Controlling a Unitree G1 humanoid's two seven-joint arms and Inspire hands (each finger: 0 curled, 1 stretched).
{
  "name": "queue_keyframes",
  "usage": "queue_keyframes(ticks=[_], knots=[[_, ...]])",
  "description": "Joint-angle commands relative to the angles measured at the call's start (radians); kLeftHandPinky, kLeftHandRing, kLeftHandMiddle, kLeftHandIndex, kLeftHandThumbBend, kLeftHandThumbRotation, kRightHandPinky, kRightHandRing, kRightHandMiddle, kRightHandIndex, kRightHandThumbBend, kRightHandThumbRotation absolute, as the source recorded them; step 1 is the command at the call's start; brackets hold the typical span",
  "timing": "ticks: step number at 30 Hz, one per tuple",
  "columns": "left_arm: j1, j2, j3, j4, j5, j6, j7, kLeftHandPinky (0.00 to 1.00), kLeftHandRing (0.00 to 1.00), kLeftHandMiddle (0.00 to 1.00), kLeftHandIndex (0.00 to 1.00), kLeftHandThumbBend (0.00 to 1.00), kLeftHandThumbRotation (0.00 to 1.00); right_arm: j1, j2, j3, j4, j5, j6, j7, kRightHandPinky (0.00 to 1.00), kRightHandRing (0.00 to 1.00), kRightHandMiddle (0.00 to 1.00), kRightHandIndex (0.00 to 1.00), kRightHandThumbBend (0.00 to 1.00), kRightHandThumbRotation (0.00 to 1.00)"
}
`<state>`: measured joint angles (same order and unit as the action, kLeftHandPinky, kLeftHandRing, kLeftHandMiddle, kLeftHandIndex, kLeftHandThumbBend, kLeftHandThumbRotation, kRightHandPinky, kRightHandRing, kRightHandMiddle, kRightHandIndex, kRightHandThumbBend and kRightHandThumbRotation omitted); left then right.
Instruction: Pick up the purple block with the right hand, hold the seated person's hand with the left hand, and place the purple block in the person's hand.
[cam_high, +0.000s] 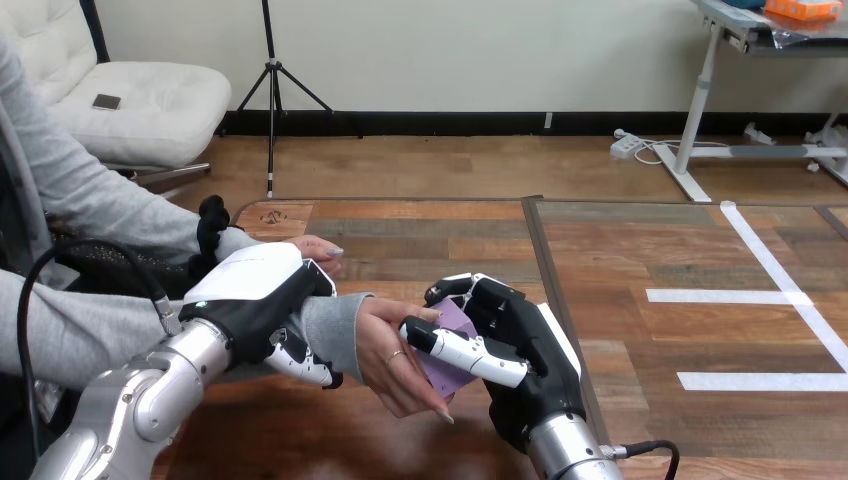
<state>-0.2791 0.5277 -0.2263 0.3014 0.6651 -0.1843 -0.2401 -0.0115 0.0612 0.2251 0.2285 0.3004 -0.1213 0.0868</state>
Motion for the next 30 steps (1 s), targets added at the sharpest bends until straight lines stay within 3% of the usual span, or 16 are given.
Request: queue_keyframes(ticks=[1, 4, 6, 13, 14, 24, 30], knots=[[-0.177, -0.056, 0.005, -0.087, -0.017, -0.057, 0.087, 0.20, 0.28, 0.35, 0.38, 0.68, 0.00, -0.045, 0.125, 0.018, -0.135, 0.055, 0.002, 0.027, 0.40, 0.44, 0.48, 0.49, 0.97, 0.01], [-0.170, -0.043, 0.000, -0.098, 0.006, -0.066, 0.104, 0.25, 0.33, 0.39, 0.42, 0.69, 0.04, -0.044, 0.116, 0.018, -0.143, 0.063, 0.017, 0.029, 0.42, 0.47, 0.50, 0.51, 0.97, 0.05], [-0.166, -0.039, 0.000, -0.103, 0.013, -0.070, 0.109, 0.31, 0.40, 0.45, 0.48, 0.70, 0.14, -0.044, 0.112, 0.018, -0.147, 0.065, 0.024, 0.030, 0.45, 0.51, 0.54, 0.55, 0.95, 0.12], [-0.135, -0.034, 0.020, -0.152, -0.014, -0.074, 0.103, 0.41, 0.52, 0.57, 0.57, 0.73, 0.28, -0.040, 0.085, 0.015, -0.165, 0.069, 0.038, 0.044, 0.51, 0.59, 0.62, 0.64, 0.88, 0.30], [-0.130, -0.035, 0.024, -0.158, -0.020, -0.077, 0.105, 0.43, 0.54, 0.59, 0.59, 0.74, 0.31, -0.040, 0.080, 0.014, -0.167, 0.068, 0.038, 0.047, 0.54, 0.62, 0.65, 0.67, 0.85, 0.36], [-0.074, -0.040, 0.067, -0.213, -0.093, -0.112, 0.121, 0.46, 0.59, 0.64, 0.62, 0.74, 0.41, -0.033, 0.040, -0.008, -0.170, 0.064, 0.029, 0.090, 0.65, 0.74, 0.76, 0.77, 0.77, 0.65], [-0.035, -0.038, 0.094, -0.241, -0.150, -0.132, 0.118, 0.47, 0.61, 0.66, 0.63, 0.72, 0.42, -0.027, 0.024, -0.029, -0.171, 0.073, 0.035, 0.116, 0.70, 0.78, 0.79, 0.79, 0.78, 0.77]])
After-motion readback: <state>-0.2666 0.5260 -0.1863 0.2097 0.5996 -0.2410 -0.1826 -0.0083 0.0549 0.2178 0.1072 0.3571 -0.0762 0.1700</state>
